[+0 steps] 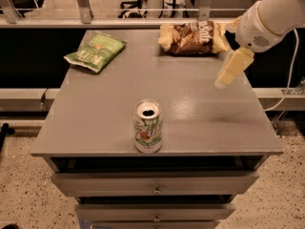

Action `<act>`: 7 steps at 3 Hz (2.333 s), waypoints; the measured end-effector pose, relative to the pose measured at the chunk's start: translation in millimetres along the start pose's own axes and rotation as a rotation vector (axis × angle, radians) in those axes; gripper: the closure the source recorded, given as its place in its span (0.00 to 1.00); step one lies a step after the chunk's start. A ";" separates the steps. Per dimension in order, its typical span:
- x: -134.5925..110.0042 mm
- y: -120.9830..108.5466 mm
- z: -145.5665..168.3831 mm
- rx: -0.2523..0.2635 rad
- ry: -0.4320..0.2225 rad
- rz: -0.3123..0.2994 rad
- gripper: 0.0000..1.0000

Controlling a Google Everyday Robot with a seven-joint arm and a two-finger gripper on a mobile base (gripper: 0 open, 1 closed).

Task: Move brown chip bag near 7up can

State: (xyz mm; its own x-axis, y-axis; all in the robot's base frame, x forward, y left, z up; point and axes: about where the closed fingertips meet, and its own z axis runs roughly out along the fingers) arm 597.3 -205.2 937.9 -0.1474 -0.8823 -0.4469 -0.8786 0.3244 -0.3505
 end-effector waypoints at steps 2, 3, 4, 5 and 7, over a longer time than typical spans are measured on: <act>-19.5 -91.1 63.8 0.118 -0.236 0.122 0.00; -24.6 -122.9 87.6 0.152 -0.321 0.176 0.00; -21.7 -148.1 103.5 0.193 -0.354 0.216 0.00; -10.2 -169.3 118.5 0.236 -0.357 0.259 0.00; 1.9 -183.9 132.9 0.260 -0.338 0.292 0.05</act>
Offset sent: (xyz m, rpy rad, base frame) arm 0.1628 0.0081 -0.0115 0.3675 -0.2032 -0.1149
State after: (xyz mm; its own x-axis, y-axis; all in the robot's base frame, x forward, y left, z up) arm 818.9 -221.2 892.1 -0.1770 -0.5964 -0.7829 -0.6742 0.6530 -0.3450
